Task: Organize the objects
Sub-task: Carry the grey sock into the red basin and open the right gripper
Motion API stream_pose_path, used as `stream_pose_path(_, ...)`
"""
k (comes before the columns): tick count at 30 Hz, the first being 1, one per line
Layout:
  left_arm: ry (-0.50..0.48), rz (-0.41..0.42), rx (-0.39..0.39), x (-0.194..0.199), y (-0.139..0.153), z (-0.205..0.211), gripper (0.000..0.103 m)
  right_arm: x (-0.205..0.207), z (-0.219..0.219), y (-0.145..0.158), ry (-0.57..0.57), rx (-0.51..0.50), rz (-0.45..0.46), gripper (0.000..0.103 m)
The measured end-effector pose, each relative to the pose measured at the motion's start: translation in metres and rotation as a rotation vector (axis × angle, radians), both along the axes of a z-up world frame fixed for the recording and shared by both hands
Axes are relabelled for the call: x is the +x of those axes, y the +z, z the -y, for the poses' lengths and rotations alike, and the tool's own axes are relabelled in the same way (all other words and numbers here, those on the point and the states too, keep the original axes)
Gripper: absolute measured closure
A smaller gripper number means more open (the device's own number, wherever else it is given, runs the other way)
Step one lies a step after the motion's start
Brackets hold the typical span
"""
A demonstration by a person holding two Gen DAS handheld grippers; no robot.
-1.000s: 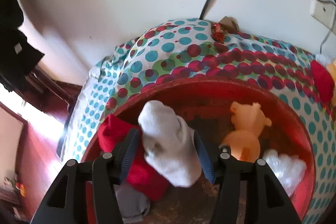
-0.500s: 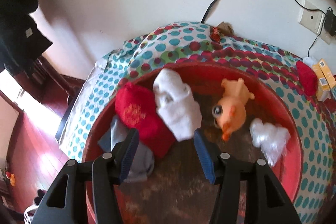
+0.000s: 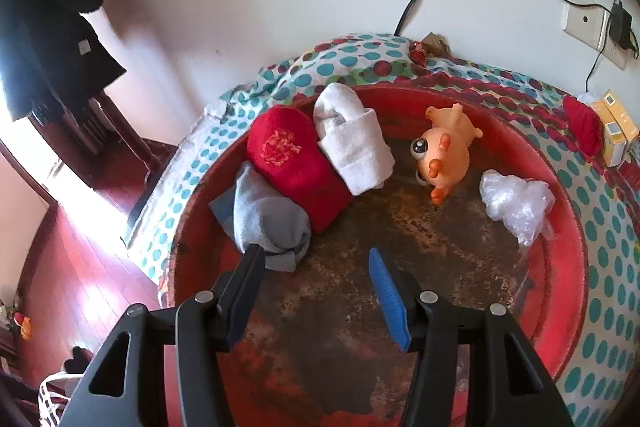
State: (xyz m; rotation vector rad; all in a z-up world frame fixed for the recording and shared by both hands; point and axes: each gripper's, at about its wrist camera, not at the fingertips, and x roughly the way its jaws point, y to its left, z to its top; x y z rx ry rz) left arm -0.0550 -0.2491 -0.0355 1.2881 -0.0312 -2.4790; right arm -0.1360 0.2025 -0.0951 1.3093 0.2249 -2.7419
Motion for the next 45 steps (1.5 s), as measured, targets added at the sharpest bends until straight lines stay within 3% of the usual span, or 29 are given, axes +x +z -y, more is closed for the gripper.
stream_pose_path(5,-0.007,-0.023,0.009,0.002,-0.003,0.002,0.047,0.002,0.003,0.0,-0.001,0.032,-0.01,0.056)
stream_pose_path(11,0.007,-0.03,0.085,0.003,-0.006,0.014,0.047,0.003,0.011,0.001,0.001,0.088,-0.027,0.06)
stream_pose_path(16,0.031,-0.055,0.048,0.006,-0.004,0.021,0.047,0.008,0.014,0.006,-0.038,0.04,-0.011,0.066)
stream_pose_path(19,0.035,-0.062,0.076,0.008,-0.004,0.026,0.047,0.016,0.024,0.015,-0.028,0.003,-0.014,0.066)
stream_pose_path(32,0.049,-0.068,0.104,0.012,-0.002,0.036,0.047,0.061,0.105,0.05,0.16,-0.104,-0.049,0.067)
stream_pose_path(45,0.091,-0.066,0.08,0.017,0.0,0.055,0.047,0.084,0.241,0.067,0.443,-0.165,-0.036,0.067)
